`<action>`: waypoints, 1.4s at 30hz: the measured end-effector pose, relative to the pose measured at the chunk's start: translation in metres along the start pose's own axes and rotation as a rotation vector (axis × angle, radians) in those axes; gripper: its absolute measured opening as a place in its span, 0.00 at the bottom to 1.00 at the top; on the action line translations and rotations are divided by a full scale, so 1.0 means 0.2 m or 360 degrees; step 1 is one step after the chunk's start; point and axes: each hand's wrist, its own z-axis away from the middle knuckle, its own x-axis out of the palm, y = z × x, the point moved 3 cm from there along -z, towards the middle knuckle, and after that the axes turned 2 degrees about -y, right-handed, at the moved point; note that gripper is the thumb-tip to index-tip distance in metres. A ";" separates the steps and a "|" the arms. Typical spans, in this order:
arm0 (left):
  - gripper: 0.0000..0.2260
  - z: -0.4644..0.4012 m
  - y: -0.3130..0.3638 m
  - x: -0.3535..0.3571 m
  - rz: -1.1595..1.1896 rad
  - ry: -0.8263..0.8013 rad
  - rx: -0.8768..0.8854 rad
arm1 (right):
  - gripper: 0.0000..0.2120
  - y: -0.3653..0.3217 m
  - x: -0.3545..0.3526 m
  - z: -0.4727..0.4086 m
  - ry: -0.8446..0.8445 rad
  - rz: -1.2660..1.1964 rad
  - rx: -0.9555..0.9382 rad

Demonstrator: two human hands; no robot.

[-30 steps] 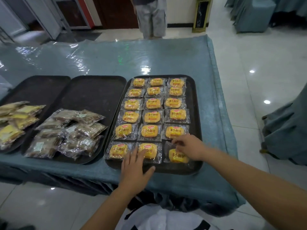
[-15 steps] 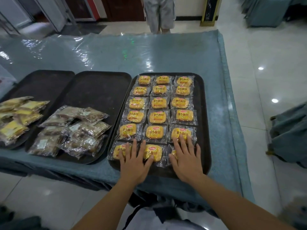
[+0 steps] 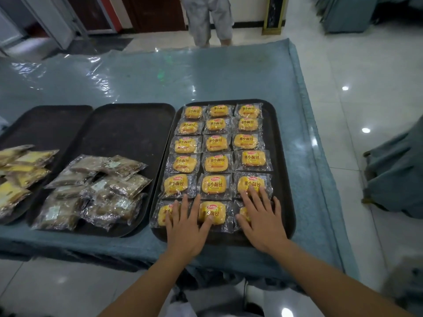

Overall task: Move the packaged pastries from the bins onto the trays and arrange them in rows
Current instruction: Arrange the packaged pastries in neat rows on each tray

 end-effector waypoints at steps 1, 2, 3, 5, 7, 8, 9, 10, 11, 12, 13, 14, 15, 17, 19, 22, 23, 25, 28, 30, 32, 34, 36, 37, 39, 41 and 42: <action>0.32 0.00 -0.01 -0.02 0.0046 -0.0012 0.0015 | 0.32 -0.01 -0.01 0.01 0.0022 0.0014 0.0014; 0.33 0.01 -0.03 -0.05 0.0086 -0.0026 0.0042 | 0.32 -0.03 -0.03 0.01 0.0059 0.0018 0.0036; 0.33 0.01 -0.05 -0.07 0.0118 -0.0040 0.0085 | 0.33 -0.06 -0.05 0.02 0.0098 0.0001 0.0064; 0.33 0.01 -0.12 -0.15 0.0201 -0.0037 0.0199 | 0.35 -0.15 -0.10 0.04 0.0168 -0.0057 0.0107; 0.32 0.01 -0.22 -0.25 0.0294 -0.0009 0.0295 | 0.36 -0.29 -0.13 0.04 0.0229 -0.0077 0.0111; 0.32 0.01 -0.28 -0.30 0.0325 -0.0002 0.0329 | 0.36 -0.38 -0.14 0.03 0.0246 -0.0092 0.0103; 0.32 0.01 -0.36 -0.36 0.0350 0.0008 0.0356 | 0.37 -0.48 -0.15 0.02 0.0254 -0.0116 0.0094; 0.32 0.02 -0.44 -0.42 0.0382 0.0027 0.0374 | 0.38 -0.59 -0.14 0.01 0.0259 -0.0147 0.0081; 0.32 0.03 -0.53 -0.48 0.0425 0.0053 0.0379 | 0.38 -0.70 -0.13 0.00 0.0259 -0.0195 0.0063; 0.32 0.03 -0.64 -0.53 0.0472 0.0085 0.0378 | 0.39 -0.81 -0.11 -0.01 0.0254 -0.0250 0.0041; 0.32 0.04 -0.75 -0.58 0.0510 0.0119 0.0375 | 0.39 -0.92 -0.09 -0.03 0.0241 -0.0299 0.0019; 0.31 0.05 -0.86 -0.63 0.0537 0.0150 0.0368 | 0.38 -1.02 -0.06 -0.04 0.0216 -0.0331 0.0000; 0.31 0.06 -0.97 -0.67 0.0556 0.0172 0.0350 | 0.36 -1.12 -0.04 -0.06 0.0183 -0.0343 -0.0017; 0.32 0.07 -1.19 -0.74 0.0562 0.0194 0.0293 | 0.33 -1.30 0.00 -0.09 0.0128 -0.0378 -0.0050; 0.32 0.08 -1.38 -0.79 0.0506 0.0223 0.0244 | 0.32 -1.45 0.01 -0.11 0.0108 -0.0431 -0.0082; 0.32 0.06 -1.59 -0.86 0.0467 0.0198 0.0210 | 0.32 -1.62 0.00 -0.17 0.0087 -0.0401 -0.0122; 0.32 0.04 -1.64 -0.88 0.0471 0.0185 0.0199 | 0.32 -1.67 -0.01 -0.19 0.0093 -0.0380 -0.0134; 0.31 -0.01 -1.71 -0.92 0.0462 0.0173 0.0182 | 0.31 -1.74 -0.03 -0.26 0.0094 -0.0357 -0.0146; 0.29 -0.09 -1.79 -0.96 0.0458 0.0160 0.0196 | 0.34 -1.82 -0.06 -0.38 0.0066 -0.0354 -0.0166; 0.28 -0.13 -1.83 -0.96 0.0495 0.0087 0.0218 | 0.39 -1.85 -0.06 -0.47 0.0059 -0.0367 -0.0168; 0.28 -0.20 -1.86 -0.97 0.0614 -0.0045 0.0235 | 0.37 -1.87 -0.06 -0.60 0.0016 -0.0361 -0.0130; 0.27 -0.28 -1.89 -0.99 0.0772 -0.0144 0.0240 | 0.35 -1.90 -0.05 -0.72 -0.0065 -0.0305 -0.0085; 0.27 -0.40 -1.90 -1.03 0.0769 -0.0146 0.0252 | 0.35 -1.93 -0.02 -0.85 -0.0172 -0.0255 -0.0083; 0.27 -0.46 -1.89 -1.05 0.0732 -0.0145 0.0254 | 0.35 -1.95 -0.01 -0.91 -0.0223 -0.0241 -0.0094; 0.28 -0.60 -1.88 -1.08 0.0500 -0.0178 0.0260 | 0.35 -1.98 0.04 -1.00 -0.0276 -0.0203 -0.0117; 0.28 -0.76 -1.85 -1.09 0.0152 -0.0189 0.0293 | 0.35 -1.98 0.08 -1.09 -0.0322 -0.0152 -0.0124; 0.28 -0.83 -1.84 -1.10 0.0021 -0.0188 0.0334 | 0.35 -1.98 0.09 -1.14 -0.0345 -0.0123 -0.0132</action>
